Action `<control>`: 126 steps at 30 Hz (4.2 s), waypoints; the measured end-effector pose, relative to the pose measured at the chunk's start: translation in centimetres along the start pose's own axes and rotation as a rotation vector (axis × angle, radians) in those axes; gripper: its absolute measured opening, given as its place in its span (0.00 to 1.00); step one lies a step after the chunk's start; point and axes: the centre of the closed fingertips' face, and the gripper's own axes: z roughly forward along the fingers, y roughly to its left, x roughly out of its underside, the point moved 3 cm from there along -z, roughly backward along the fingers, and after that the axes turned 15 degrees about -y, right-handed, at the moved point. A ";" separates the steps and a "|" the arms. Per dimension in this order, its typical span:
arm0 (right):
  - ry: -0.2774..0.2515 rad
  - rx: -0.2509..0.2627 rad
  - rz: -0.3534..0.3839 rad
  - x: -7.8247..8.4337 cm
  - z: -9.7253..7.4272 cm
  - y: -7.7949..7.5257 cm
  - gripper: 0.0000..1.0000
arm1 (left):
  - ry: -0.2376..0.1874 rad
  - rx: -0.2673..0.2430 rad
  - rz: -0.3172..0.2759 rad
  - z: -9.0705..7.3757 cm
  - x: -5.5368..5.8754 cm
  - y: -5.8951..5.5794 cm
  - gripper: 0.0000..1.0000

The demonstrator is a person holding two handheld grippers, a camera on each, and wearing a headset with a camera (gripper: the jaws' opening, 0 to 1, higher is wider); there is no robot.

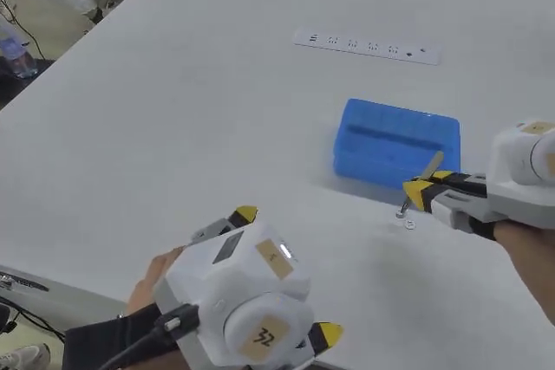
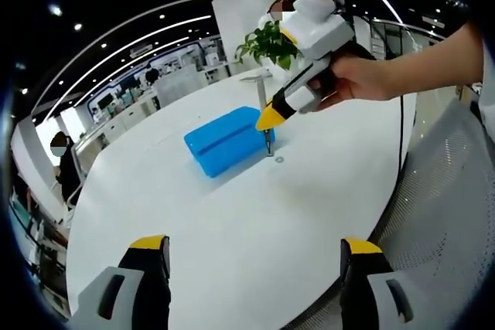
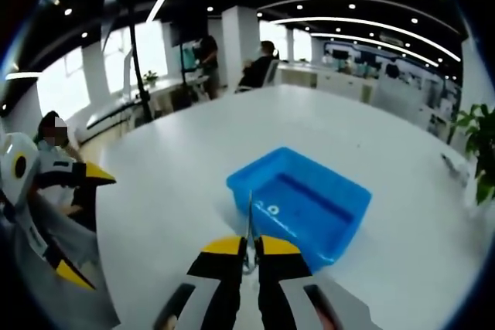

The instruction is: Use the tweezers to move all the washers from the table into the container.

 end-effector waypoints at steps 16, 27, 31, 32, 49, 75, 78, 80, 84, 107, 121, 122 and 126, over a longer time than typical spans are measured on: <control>-0.099 0.017 -0.005 -4.0 1.0 -1.6 0.03 | -0.015 -0.010 -0.007 -0.2 -0.2 0.2 0.93; -0.132 0.045 -0.054 -5.8 1.9 -3.2 0.03 | -0.008 -0.003 -0.003 -0.1 -0.1 0.0 0.93; -0.129 0.062 -0.070 -5.8 2.5 -3.9 0.03 | -0.018 0.005 -0.013 -0.1 -0.2 -0.1 0.93; -0.125 0.065 -0.072 -5.7 2.6 -4.0 0.03 | -0.026 0.007 -0.016 -0.1 -0.4 -0.2 0.94; -0.048 0.126 -0.061 -1.3 4.8 -6.0 0.03 | 0.002 0.005 -0.007 -0.1 0.1 0.0 0.93; -0.024 0.136 -0.072 1.1 5.9 -6.7 0.03 | 0.018 0.011 0.002 0.0 0.4 -0.2 0.92; -0.037 0.140 -0.058 1.1 5.9 -6.9 0.03 | 0.019 0.009 0.005 0.0 0.4 -0.2 0.92; -0.039 0.142 -0.053 1.1 6.0 -7.1 0.03 | 0.021 0.008 0.007 0.0 0.4 -0.1 0.92; -0.044 0.142 -0.062 1.1 6.0 -7.0 0.03 | 0.026 0.004 0.006 0.0 0.4 -0.1 0.92; -0.039 0.158 -0.048 0.0 3.8 -6.8 0.04 | 0.025 0.009 0.015 0.0 0.4 -0.2 0.91; -0.113 0.142 -0.068 -3.0 1.4 -5.3 0.04 | 0.025 0.006 0.018 -0.1 0.4 -0.2 0.91; -0.117 0.140 -0.068 -3.1 1.2 -5.1 0.04 | 0.026 0.006 0.018 -0.1 0.4 -0.2 0.91; -0.125 0.136 -0.063 -3.3 0.5 -4.6 0.04 | 0.024 0.006 0.017 -0.1 0.4 -0.2 0.91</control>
